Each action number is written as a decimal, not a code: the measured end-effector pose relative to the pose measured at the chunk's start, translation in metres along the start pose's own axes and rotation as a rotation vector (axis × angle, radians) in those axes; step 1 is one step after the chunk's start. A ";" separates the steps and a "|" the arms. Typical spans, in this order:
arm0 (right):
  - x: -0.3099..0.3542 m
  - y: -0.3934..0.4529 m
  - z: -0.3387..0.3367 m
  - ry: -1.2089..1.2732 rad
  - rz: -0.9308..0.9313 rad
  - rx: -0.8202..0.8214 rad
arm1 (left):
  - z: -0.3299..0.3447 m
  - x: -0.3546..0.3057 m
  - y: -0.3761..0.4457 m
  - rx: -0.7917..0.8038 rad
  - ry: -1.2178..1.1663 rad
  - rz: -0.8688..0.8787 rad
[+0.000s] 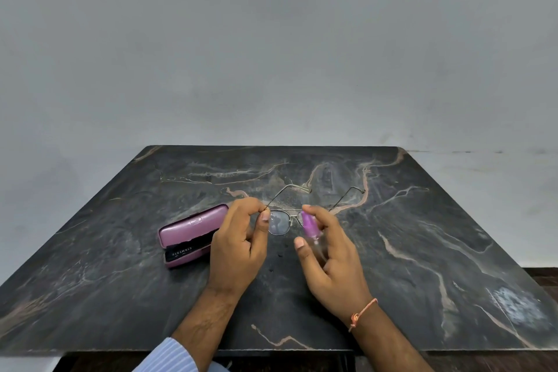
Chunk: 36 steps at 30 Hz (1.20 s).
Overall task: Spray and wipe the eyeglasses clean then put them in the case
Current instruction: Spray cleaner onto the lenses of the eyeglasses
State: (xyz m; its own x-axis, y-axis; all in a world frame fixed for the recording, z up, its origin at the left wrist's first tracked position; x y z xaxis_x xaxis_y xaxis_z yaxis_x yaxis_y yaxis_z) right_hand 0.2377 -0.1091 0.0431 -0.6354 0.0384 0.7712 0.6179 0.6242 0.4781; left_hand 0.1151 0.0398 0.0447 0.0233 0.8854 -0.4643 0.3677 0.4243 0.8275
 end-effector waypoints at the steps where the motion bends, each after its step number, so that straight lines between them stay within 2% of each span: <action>1: 0.000 0.000 0.005 -0.002 0.005 0.014 | 0.000 0.000 0.000 0.003 0.001 0.001; 12: 0.011 -0.003 0.020 -0.133 -0.060 -0.026 | 0.002 -0.001 -0.001 0.024 0.031 0.049; 16: 0.014 -0.004 0.016 -0.099 -0.070 -0.037 | 0.001 -0.002 -0.001 0.013 0.033 0.043; 21: 0.004 -0.003 -0.009 -0.061 -0.007 -0.110 | -0.002 -0.003 0.001 -0.015 0.021 0.036; 26: -0.016 0.004 -0.036 -0.160 0.058 -0.177 | 0.000 -0.001 0.000 -0.008 0.019 0.045; 31: -0.023 0.007 -0.030 -0.208 0.128 -0.136 | -0.001 -0.001 0.001 -0.021 0.009 0.029; 36: -0.020 0.006 -0.024 -0.193 0.120 -0.129 | -0.003 -0.003 0.002 -0.026 0.003 0.024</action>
State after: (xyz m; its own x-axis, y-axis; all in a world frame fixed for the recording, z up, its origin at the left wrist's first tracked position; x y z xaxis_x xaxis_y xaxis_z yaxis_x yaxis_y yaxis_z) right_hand 0.2654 -0.1251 0.0403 -0.6226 0.2622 0.7373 0.7407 0.5015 0.4471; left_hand 0.1126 0.0385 0.0487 0.0291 0.8958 -0.4436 0.3428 0.4079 0.8462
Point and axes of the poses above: each hand's wrist, its own y-axis towards the middle knuckle, its own z-axis out of the palm, x = y × z, the point moved 7 cm from there along y, towards the middle knuckle, and after that the axes turned 8 degrees about z, right-handed, at the moved point
